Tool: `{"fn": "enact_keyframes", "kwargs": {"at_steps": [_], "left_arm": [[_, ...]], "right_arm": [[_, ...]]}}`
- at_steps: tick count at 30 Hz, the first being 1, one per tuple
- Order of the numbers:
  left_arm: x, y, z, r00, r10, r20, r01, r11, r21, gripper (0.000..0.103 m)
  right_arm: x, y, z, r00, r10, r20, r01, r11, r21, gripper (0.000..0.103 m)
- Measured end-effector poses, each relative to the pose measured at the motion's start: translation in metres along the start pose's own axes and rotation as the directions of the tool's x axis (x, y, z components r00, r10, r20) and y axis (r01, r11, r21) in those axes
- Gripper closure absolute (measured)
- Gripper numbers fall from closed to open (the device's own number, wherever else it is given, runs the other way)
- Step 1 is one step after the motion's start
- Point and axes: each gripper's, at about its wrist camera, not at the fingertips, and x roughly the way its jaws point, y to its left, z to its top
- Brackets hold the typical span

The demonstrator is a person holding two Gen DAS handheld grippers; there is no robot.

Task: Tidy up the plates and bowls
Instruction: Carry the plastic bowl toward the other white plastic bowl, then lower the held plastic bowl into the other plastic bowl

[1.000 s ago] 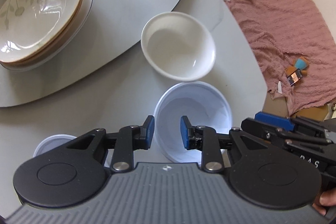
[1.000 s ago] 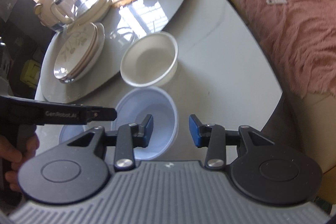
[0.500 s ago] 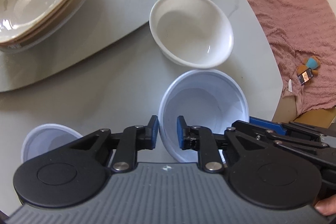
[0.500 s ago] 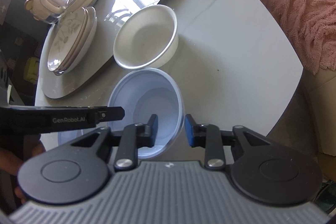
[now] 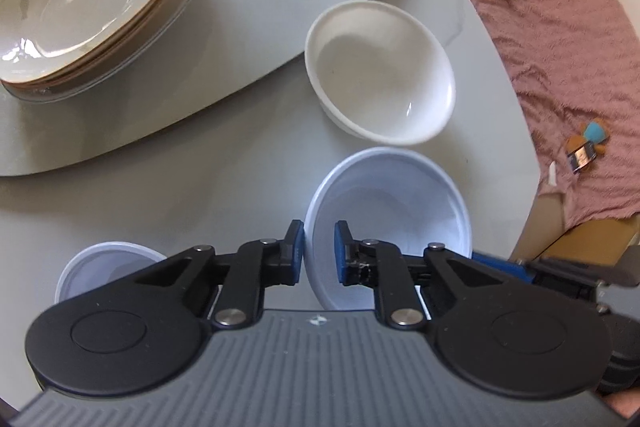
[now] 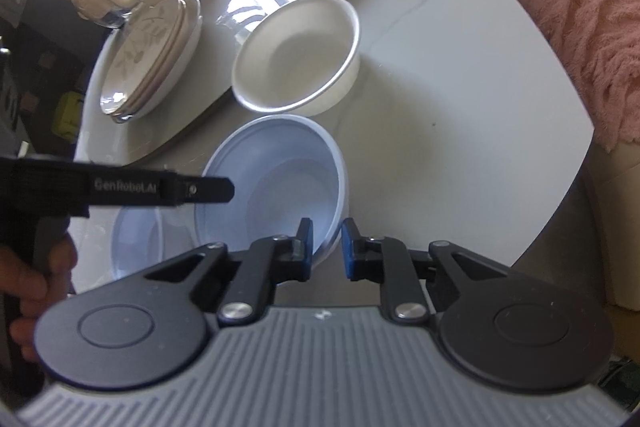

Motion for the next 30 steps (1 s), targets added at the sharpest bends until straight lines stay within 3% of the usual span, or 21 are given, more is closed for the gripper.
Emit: {"fn": "enact_keyframes", "kwargs": {"at_steps": [11,30], "left_arm": [[-0.035,0.020,-0.008,0.993,-0.096,0.063,0.099,0.993,-0.057,0.083],[-0.130,0.047,-0.035,0.969,-0.202,0.144,0.207,0.978,-0.016,0.083]], "right_arm": [[-0.021,0.014,-0.003,0.999,0.040,0.036,-0.042,0.998,0.054,0.085],[-0.069,0.065,-0.016,0.993,0.032,0.110,-0.038,0.998,0.055,0.085]]}}
